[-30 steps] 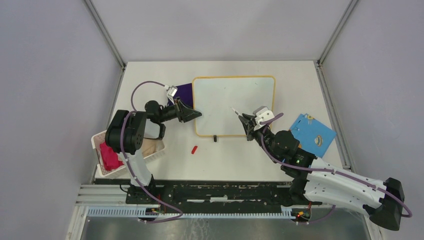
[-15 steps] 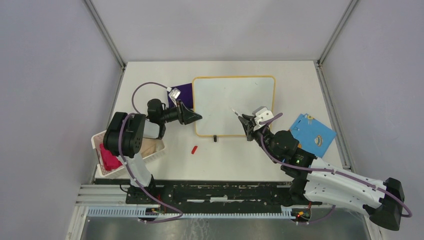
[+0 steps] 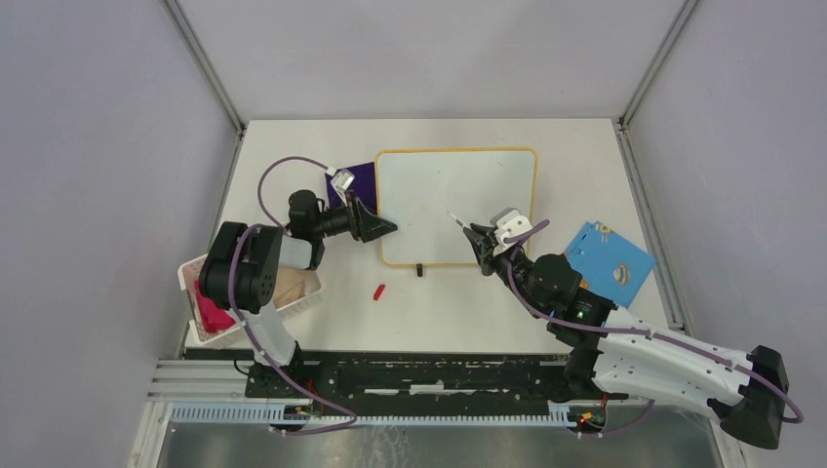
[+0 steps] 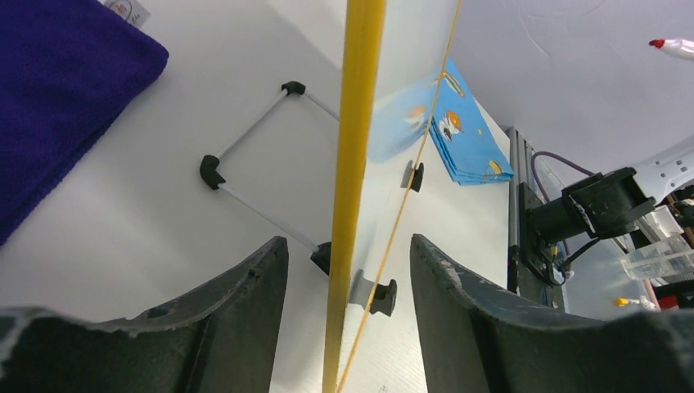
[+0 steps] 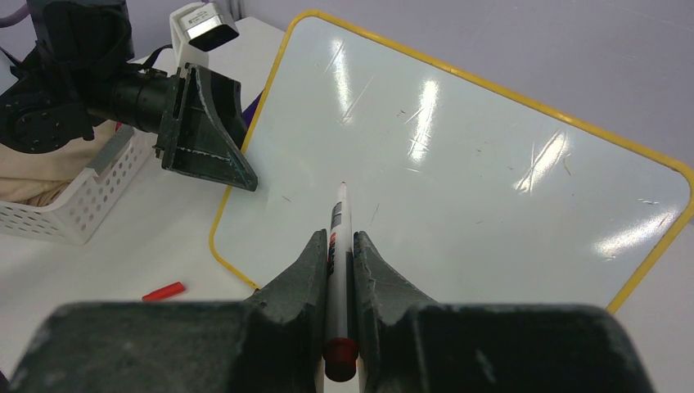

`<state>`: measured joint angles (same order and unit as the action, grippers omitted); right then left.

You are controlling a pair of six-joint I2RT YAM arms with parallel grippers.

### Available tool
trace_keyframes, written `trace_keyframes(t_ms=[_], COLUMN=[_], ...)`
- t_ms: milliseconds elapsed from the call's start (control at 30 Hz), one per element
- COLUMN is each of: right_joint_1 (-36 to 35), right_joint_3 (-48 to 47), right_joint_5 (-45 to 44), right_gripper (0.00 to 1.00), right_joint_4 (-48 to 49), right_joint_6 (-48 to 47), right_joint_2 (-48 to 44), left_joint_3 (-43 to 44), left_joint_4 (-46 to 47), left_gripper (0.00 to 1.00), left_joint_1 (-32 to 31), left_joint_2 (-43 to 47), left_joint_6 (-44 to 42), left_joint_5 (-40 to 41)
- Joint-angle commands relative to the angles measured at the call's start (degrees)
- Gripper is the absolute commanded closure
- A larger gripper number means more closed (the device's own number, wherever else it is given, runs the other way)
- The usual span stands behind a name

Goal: Write a sentence on the whiteboard

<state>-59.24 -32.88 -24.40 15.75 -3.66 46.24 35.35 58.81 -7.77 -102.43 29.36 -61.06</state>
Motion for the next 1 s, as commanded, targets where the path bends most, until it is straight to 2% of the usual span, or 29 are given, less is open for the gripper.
trace_keyframes(t_ms=[0, 233, 967], right_joint_1=[0.1, 0.1, 0.1], right_joint_3=[-2.3, -2.5, -3.7], right_joint_5=[0.2, 0.4, 1.4], right_gripper=[1.0, 1.0, 1.0], right_joint_4=[1.8, 1.8, 0.9], right_joint_6=[0.6, 0.6, 0.9], right_joint_2=[-0.5, -0.4, 0.7], left_joint_3=[2.7, 2.4, 2.1], left_joint_4=[1.8, 9.4, 9.7], left_gripper=[0.39, 0.52, 0.65], left_joint_1=[-0.1, -0.1, -0.1], left_joint_2=[2.3, -0.1, -3.9], left_joint_6=[-1.9, 3.1, 3.2], left_joint_5=[0.5, -0.2, -1.6])
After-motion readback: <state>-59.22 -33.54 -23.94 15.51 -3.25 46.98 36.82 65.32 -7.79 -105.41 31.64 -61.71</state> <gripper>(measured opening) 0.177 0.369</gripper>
